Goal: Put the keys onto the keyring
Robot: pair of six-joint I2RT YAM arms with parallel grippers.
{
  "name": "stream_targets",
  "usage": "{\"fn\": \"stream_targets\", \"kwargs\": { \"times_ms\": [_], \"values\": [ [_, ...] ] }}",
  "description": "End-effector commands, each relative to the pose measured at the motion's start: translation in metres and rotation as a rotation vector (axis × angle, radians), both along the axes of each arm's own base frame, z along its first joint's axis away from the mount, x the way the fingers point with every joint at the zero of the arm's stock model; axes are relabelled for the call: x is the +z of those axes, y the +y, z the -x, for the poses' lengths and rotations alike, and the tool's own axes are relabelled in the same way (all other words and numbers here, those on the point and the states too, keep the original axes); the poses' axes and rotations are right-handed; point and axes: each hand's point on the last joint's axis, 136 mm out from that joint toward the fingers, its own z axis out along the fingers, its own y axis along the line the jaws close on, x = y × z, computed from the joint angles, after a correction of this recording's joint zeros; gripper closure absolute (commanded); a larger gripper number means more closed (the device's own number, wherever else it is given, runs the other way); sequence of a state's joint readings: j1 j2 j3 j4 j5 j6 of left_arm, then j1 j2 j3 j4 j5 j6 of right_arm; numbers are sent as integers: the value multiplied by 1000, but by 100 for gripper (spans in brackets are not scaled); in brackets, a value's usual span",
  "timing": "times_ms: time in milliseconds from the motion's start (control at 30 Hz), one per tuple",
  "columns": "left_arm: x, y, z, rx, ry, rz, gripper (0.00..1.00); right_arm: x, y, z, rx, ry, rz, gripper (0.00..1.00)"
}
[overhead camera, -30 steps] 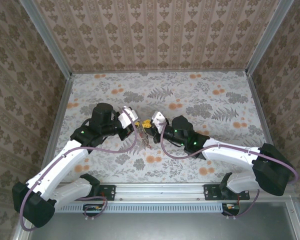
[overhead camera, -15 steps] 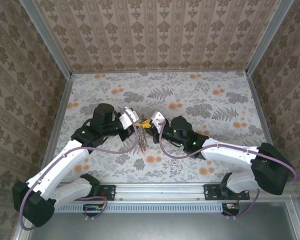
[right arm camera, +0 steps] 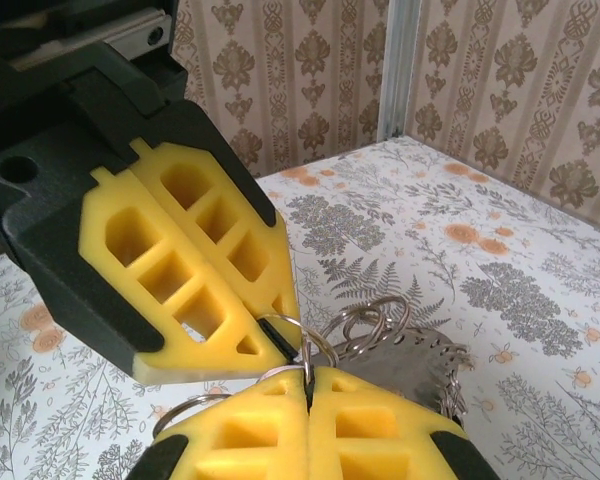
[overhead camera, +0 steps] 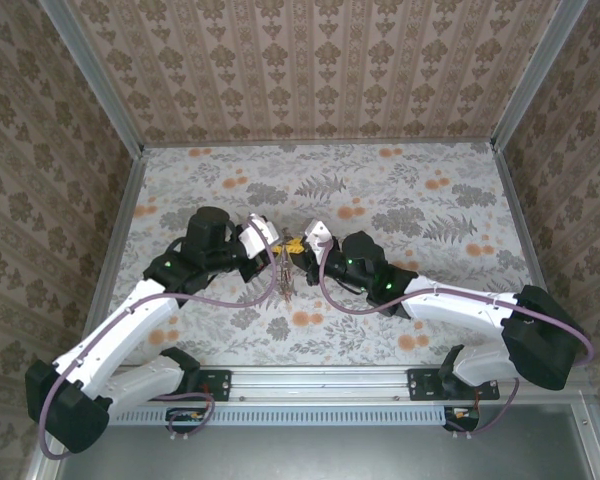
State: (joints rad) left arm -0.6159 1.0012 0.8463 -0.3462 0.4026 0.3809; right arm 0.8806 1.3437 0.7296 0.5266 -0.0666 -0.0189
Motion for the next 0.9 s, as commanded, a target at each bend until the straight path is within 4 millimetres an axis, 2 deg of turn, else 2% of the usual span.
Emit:
{"fn": "stream_targets", "kwargs": {
  "times_ms": [0, 200, 467, 867],
  "values": [
    [6, -11, 4, -45, 2, 24, 100, 32, 0, -2, 2, -58, -70, 100],
    [7, -12, 3, -48, 4, 23, 100, 35, 1, -1, 13, -66, -69, 100],
    [20, -14, 9, -83, -71, 56, 100, 22, -4, -9, -46, -16, -33, 100],
    [22, -18, 25, -174, -148, 52, 100, 28, -19, -25, -129, 114, -136, 100]
  ]
}}
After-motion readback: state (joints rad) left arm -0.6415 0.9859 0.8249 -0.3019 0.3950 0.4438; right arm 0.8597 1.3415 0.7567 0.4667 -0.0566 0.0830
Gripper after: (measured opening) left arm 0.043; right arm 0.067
